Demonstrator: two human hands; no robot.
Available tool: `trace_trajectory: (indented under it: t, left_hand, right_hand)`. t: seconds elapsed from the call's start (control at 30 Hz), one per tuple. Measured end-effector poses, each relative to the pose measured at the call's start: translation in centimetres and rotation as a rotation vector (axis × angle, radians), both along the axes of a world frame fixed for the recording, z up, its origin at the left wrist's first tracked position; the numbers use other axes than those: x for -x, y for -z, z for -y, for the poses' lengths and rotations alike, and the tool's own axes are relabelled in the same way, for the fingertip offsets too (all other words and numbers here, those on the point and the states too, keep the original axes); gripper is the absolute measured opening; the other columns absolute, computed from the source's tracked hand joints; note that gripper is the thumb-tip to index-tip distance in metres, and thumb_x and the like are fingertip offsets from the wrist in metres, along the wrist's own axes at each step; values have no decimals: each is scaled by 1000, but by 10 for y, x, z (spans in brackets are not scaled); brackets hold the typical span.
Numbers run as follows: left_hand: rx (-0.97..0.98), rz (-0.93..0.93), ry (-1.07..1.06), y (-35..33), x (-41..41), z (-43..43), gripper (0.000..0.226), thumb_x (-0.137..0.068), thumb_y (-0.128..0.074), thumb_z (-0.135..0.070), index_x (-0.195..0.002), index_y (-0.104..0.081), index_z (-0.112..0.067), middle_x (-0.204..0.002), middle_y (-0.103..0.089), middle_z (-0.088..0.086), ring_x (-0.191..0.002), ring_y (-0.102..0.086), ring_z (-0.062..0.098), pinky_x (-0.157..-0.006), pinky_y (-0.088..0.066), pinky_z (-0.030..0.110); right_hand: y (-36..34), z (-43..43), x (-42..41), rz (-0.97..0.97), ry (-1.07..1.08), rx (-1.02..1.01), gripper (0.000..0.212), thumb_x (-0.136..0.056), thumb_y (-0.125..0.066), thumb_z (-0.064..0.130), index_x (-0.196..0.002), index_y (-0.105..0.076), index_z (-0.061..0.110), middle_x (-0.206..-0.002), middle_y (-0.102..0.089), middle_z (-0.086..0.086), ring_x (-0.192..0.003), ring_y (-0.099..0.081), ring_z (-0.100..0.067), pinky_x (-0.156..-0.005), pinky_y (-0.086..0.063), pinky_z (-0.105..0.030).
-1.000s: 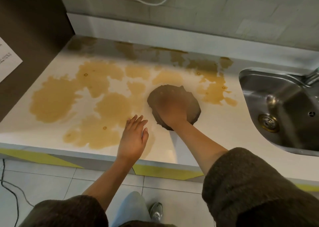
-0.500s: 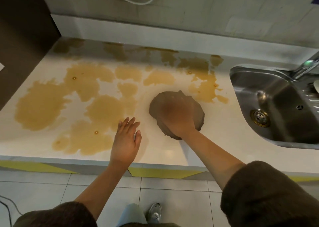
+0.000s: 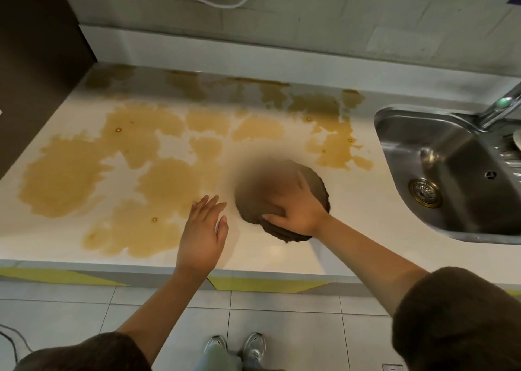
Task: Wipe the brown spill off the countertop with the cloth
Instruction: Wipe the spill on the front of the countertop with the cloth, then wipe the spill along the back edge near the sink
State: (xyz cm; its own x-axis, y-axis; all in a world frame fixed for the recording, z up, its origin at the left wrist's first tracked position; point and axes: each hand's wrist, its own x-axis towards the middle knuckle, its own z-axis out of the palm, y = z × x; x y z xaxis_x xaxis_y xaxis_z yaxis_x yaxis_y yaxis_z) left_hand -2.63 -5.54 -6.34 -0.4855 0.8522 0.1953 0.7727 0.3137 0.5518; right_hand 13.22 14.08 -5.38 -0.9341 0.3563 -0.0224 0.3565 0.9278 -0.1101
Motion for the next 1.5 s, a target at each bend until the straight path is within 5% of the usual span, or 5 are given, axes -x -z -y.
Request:
trace_trajectory:
  t: [0.3, 0.7, 1.07, 1.27, 1.5]
  left_hand:
    - [8, 26, -27, -3, -3, -1, 55, -93, -21, -40, -127, -54, -12, -141, -46, 7, -138, -27, 20, -117, -9, 33]
    - [-1, 36, -24, -7, -3, 3, 51, -94, -24, -38, -124, -56, -11, -139, -48, 8, -138, -27, 20, -116, -12, 33]
    - [-71, 112, -88, -13, -6, -10, 33, -96, -44, -19, -127, -54, -14, -144, -42, 2, -141, -19, 16, -109, -4, 13]
    - [-167, 284, -154, -38, -10, -57, 35, -95, -46, -17, -130, -51, -16, -143, -42, 0, -140, -19, 13, -105, -17, 22]
    - [-30, 286, -45, -48, -19, -128, 45, -93, -49, -26, -136, -42, -15, -146, -37, 6, -140, -20, 23, -115, -18, 42]
  right_hand:
    - [-10, -2, 64, 85, 351, 42, 63, -91, -21, 70, -149, -12, 47, -162, -5, 0, -146, 5, -38, -110, 10, -67]
    - [-3, 16, -39, 12, 6, 11, 62, -88, -19, 72, -146, -20, 50, -160, -14, 8, -148, -1, -26, -115, 7, -57]
    - [-6, -9, 2, 7, 322, 49, 63, -87, -18, 73, -147, -16, 51, -161, -11, 3, -147, 2, -32, -112, 12, -62]
    - [-11, -1, 35, -39, 309, 137, 66, -87, -26, 72, -147, -25, 45, -161, -12, 0, -147, 2, -33, -109, 17, -60]
    - [-25, -45, -26, -385, 488, 392, 35, -93, -59, 26, -127, -63, 17, -144, -44, -12, -136, -33, -32, -115, -24, -46]
